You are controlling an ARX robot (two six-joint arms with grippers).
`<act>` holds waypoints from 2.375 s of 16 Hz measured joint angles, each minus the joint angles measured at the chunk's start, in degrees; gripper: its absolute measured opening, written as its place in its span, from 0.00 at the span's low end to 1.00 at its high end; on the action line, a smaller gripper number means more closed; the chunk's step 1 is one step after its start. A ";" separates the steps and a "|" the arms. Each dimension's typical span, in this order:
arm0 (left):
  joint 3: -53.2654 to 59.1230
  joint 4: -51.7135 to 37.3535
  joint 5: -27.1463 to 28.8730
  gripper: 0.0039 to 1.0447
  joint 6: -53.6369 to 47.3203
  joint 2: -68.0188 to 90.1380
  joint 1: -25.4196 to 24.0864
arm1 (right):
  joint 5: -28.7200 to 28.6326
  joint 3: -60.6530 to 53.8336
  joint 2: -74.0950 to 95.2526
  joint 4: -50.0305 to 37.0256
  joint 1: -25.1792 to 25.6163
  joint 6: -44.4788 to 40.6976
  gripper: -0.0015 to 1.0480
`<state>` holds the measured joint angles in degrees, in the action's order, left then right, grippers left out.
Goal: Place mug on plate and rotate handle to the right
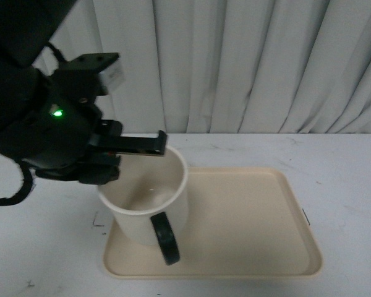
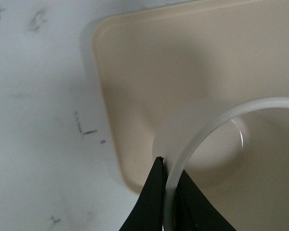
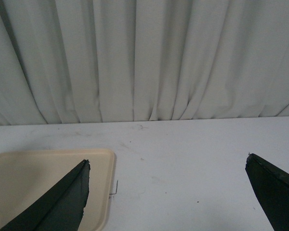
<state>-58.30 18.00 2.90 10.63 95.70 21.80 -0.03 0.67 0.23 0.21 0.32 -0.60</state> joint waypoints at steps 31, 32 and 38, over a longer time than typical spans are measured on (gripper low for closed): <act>29.99 -79.62 17.90 0.35 -9.62 -7.72 -2.62 | 0.04 0.00 0.00 0.02 0.00 0.00 0.94; 33.62 -80.61 15.72 0.23 -9.62 -12.63 -4.04 | 0.04 0.00 0.00 0.00 0.00 0.00 0.94; 51.28 -78.03 6.21 0.01 -9.81 -26.12 -12.39 | 0.04 0.00 0.00 0.02 0.00 0.00 0.94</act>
<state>-7.03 -60.03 9.10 0.82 69.58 9.41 0.01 0.67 0.23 0.23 0.32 -0.60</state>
